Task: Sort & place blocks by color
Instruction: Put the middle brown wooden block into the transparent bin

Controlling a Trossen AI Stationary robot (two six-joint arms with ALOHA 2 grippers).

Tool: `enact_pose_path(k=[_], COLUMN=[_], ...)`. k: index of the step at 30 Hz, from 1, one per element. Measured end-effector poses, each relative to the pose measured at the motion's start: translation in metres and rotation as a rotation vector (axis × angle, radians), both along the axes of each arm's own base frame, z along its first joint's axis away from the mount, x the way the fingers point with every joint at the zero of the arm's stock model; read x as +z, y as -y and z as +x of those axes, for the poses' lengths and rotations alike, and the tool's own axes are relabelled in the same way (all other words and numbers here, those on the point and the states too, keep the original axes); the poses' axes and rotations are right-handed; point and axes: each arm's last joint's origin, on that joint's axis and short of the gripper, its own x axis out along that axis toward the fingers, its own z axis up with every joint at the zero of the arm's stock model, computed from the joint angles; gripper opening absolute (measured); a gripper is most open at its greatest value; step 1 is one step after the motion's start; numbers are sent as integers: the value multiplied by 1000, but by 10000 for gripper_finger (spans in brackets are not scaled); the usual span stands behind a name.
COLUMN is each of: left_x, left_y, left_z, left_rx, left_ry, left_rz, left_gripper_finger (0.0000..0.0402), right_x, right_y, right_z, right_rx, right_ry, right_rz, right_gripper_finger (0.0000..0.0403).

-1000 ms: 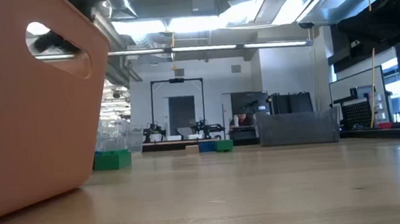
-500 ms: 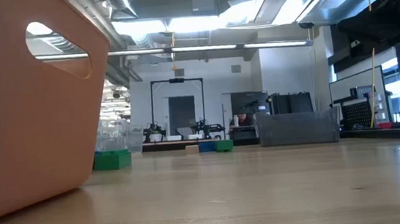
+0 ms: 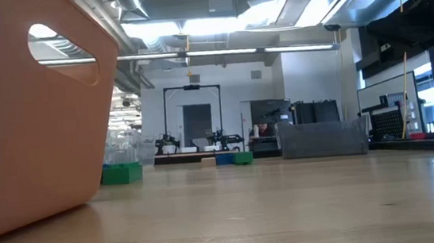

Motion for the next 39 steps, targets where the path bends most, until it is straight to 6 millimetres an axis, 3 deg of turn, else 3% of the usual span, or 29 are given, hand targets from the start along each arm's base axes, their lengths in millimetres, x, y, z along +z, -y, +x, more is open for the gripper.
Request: enact_pose_path(k=[7,14,22,27,32,39], left_x=[-1,-21,-76,-116,-149,-178], left_y=[-1,-24,-91,-124,-144,-155], left_z=[0,-4,-20,-26,-16,-2], left_rx=[27,379,663,719,713,745], left_ry=[-7,-217,-651,-914,-1060,-1136], left_rz=[-8,-59,-334,-512,-638,-709], left_gripper_finger=[118,118,118,118,118,118], right_x=[0,0,0,0,0,0], right_y=[0,0,0,0,0,0], right_z=[0,0,0,0,0,0], right_rx=[0,0,0,0,0,0], right_ry=[0,0,1,0,0,0], right_rz=[0,0,0,0,0,0], right_gripper_finger=[21,21,21,21,21,21])
